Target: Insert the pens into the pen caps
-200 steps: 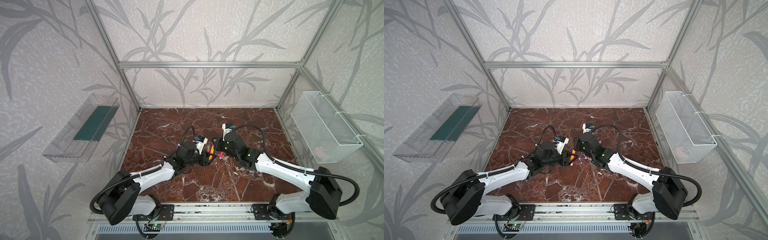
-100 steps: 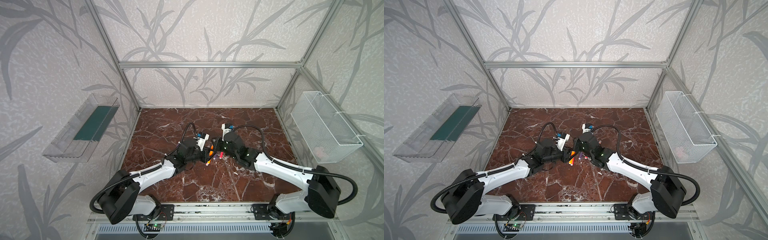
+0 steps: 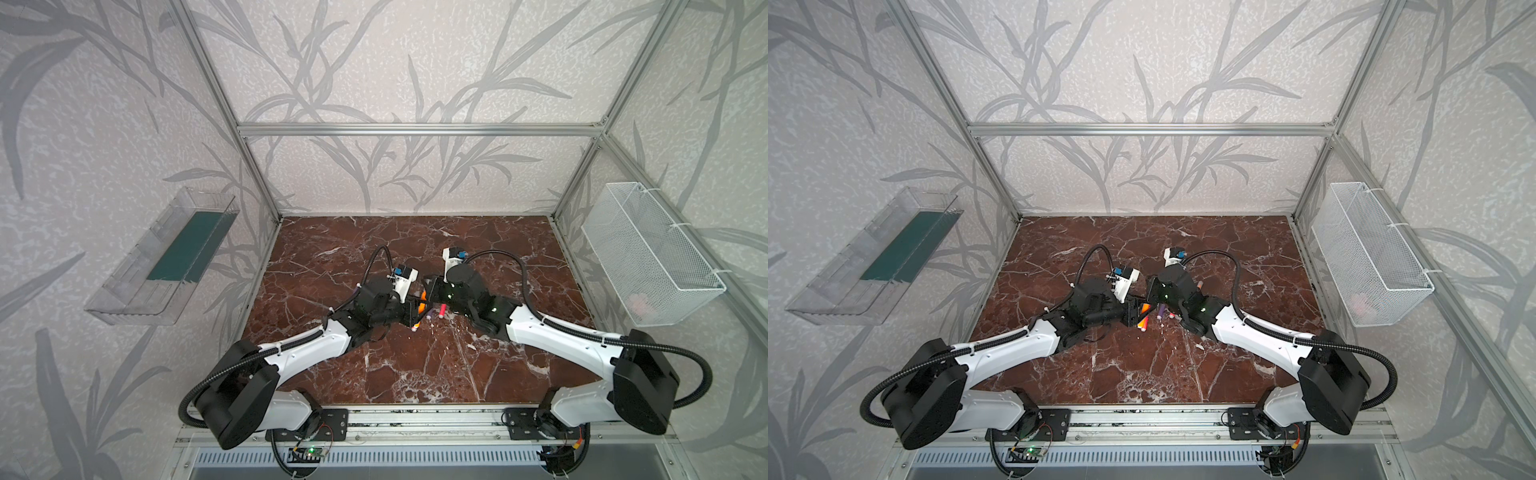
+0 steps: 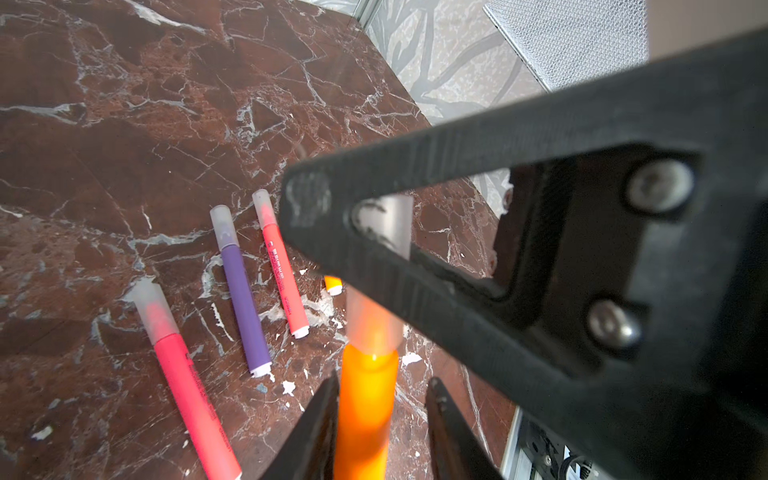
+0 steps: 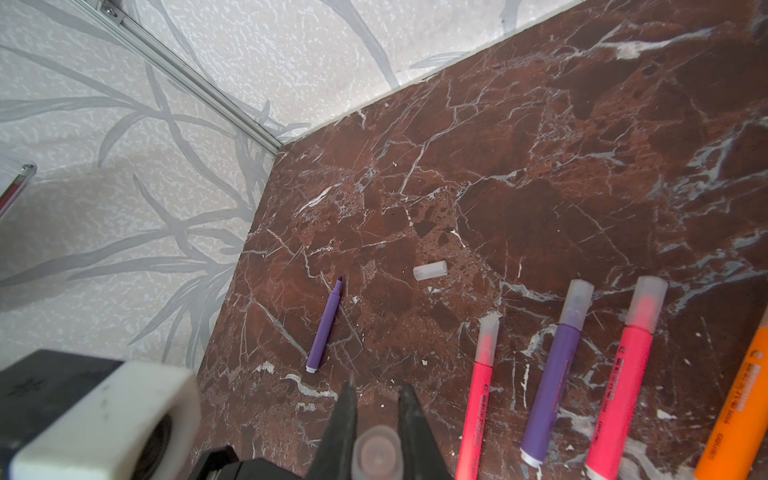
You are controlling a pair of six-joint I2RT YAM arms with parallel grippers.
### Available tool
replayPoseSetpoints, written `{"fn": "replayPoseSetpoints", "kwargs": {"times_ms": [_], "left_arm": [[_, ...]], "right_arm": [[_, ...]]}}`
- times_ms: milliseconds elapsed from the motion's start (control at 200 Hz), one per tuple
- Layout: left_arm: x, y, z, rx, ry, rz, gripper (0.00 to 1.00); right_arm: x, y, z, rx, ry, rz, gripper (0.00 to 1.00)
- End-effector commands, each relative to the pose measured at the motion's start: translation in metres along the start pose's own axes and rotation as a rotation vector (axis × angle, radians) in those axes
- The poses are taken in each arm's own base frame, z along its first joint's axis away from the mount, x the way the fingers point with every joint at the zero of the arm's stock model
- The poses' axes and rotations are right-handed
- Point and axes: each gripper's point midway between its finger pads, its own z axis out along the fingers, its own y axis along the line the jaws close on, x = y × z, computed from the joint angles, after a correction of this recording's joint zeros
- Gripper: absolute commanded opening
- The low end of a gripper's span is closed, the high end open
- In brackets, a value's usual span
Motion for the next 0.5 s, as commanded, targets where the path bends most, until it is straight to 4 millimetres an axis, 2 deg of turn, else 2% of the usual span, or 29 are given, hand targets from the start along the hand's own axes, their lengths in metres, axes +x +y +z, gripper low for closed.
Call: {"fn": "replayPoseSetpoints", "kwargs": {"times_ms": [0,90,195,425,495], "left_arm": [[0.004,0.000,-0.005,-0.006,0.005,0.019,0.37],[0.005,-0.001,-0.004,-0.002,0.013,0.021,0.25],[0.004,0.000,-0.003,-0.007,0.015,0.021,0.00],[-0.007,-0.001,-0.008,-0.026,-0.016,0.020,0.00],[-0.011,-0.002,-0.010,-0.015,-0.020,0.013,0.00]], "right_arm": [[-0.002,-0.001,0.001,0.003,-0.017,-0.002,0.00],[-0.002,-0.001,0.002,0.004,-0.017,-0.003,0.00],[-0.001,-0.001,0.003,0.001,-0.012,-0.006,0.00],[0.010,-0.001,0.005,-0.037,0.011,-0.008,0.00],[0.016,0.005,0.005,-0.095,0.020,-0.033,0.00]]}}
